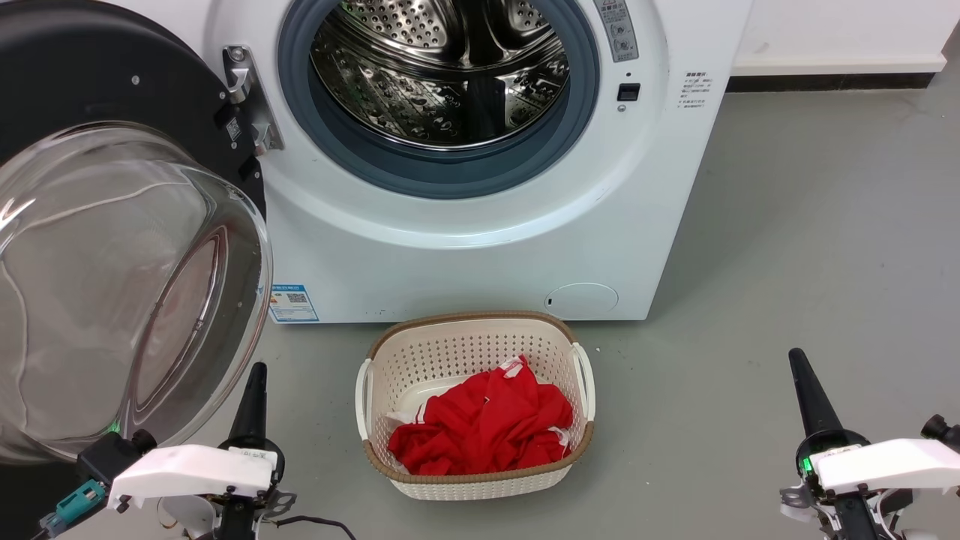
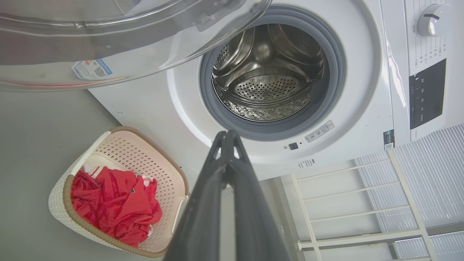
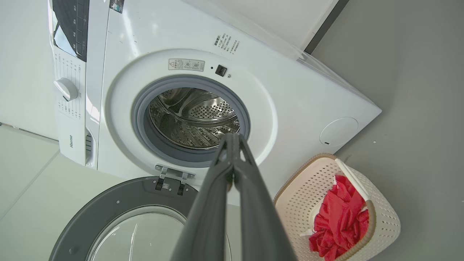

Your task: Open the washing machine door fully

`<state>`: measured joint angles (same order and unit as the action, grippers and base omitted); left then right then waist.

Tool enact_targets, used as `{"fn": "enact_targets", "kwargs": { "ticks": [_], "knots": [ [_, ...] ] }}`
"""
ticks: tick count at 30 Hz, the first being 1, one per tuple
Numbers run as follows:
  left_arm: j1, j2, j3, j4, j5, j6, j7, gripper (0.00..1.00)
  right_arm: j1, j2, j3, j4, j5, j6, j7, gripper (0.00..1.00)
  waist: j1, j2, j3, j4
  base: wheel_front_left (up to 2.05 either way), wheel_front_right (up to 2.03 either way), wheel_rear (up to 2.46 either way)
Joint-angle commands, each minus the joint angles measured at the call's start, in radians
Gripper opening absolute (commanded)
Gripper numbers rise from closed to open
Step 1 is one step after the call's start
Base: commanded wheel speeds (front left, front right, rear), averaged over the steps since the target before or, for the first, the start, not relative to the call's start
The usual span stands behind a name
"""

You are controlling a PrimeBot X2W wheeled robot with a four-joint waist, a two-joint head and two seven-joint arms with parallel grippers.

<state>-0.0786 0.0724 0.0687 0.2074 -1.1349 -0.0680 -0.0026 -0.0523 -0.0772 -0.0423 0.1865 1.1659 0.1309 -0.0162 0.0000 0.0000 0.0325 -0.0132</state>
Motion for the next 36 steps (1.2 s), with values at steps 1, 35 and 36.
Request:
{"fn": "enact_targets", "kwargs": {
  "ticks": [1,35,36],
  "knots": [
    [-0.020,-0.002,0.006,-0.003,-0.035,-0.009,0.008,0.00,-0.023,-0.006,-0.003,-0.002,0.036,0.000,0.006,0.00,0.0000,0.0000,-0.001,0.001,0.00,0.00,0.00],
    [-0.032,-0.015,0.033,0.026,-0.331,-0.048,0.083,0.00,-0.048,-0.001,-0.026,0.037,0.330,0.000,0.070,0.00,0.0000,0.0000,-0.018,0.008,0.00,0.00,0.00],
    [-0.033,-0.016,0.034,0.026,-0.338,-0.047,0.085,0.00,-0.048,-0.001,-0.027,0.038,0.338,0.000,0.073,0.00,0.0000,0.0000,-0.019,0.008,0.00,0.00,0.00]
  ]
}}
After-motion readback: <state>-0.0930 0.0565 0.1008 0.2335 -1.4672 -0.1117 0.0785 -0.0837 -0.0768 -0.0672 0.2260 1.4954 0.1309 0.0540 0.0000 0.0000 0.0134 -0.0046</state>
